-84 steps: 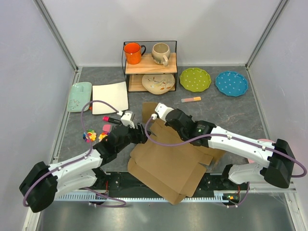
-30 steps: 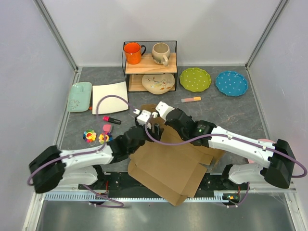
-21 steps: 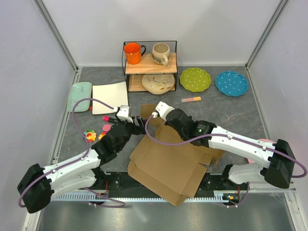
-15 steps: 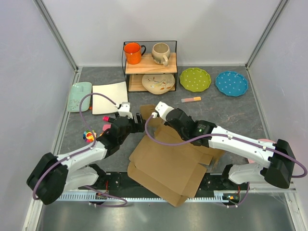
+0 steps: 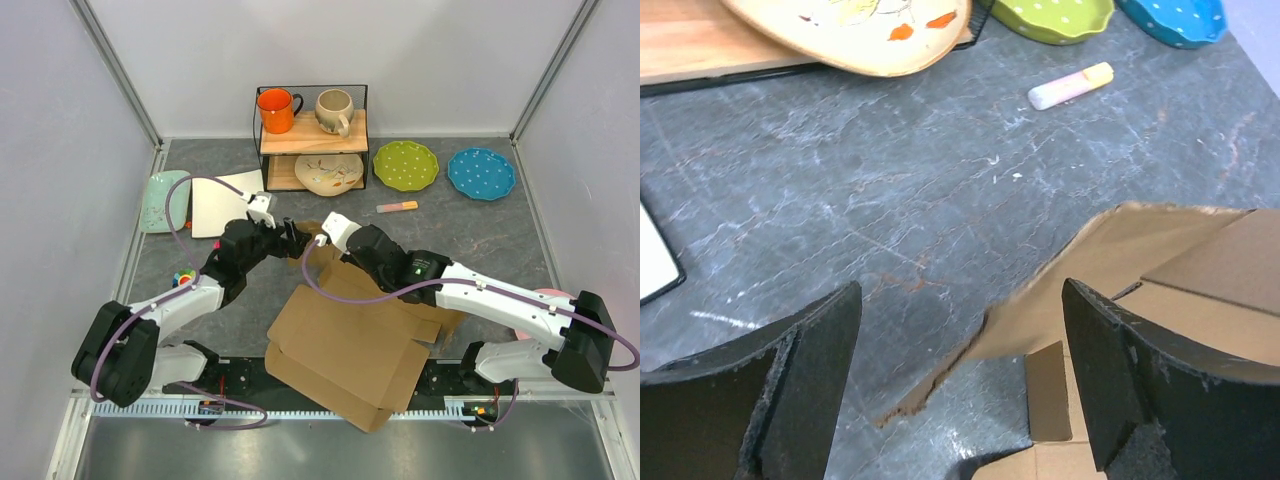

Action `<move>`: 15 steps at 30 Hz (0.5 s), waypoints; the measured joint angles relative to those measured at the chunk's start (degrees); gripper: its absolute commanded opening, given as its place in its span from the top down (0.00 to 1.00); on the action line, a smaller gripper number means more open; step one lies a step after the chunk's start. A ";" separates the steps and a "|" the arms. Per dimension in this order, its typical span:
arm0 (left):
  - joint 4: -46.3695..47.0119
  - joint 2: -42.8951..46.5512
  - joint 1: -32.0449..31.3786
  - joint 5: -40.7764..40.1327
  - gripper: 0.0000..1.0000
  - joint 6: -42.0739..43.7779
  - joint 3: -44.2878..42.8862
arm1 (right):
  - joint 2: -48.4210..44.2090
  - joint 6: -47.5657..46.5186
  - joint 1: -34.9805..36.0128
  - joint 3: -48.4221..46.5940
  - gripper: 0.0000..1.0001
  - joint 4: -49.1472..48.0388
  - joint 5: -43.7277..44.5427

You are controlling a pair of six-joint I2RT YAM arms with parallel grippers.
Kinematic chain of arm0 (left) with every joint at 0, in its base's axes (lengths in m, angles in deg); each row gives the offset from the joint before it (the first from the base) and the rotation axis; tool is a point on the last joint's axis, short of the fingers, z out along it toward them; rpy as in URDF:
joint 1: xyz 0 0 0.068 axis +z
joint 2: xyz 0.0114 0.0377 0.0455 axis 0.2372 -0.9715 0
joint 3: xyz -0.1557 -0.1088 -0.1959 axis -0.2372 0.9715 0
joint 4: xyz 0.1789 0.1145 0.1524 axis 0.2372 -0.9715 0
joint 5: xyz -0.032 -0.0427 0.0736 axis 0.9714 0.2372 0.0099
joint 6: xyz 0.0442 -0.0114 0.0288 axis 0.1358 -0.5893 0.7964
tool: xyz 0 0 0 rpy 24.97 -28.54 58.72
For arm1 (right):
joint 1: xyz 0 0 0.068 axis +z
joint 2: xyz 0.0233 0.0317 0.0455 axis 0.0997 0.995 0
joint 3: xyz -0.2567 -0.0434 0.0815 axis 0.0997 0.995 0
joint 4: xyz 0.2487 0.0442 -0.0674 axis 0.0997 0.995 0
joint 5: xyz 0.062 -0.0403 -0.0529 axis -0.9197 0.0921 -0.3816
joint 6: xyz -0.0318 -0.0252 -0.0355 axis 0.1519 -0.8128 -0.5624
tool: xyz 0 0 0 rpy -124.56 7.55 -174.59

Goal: Fold the paper box

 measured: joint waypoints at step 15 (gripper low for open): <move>-5.88 -1.60 1.27 14.62 0.72 1.79 -3.04 | -0.17 0.15 0.33 0.00 1.00 0.04 0.66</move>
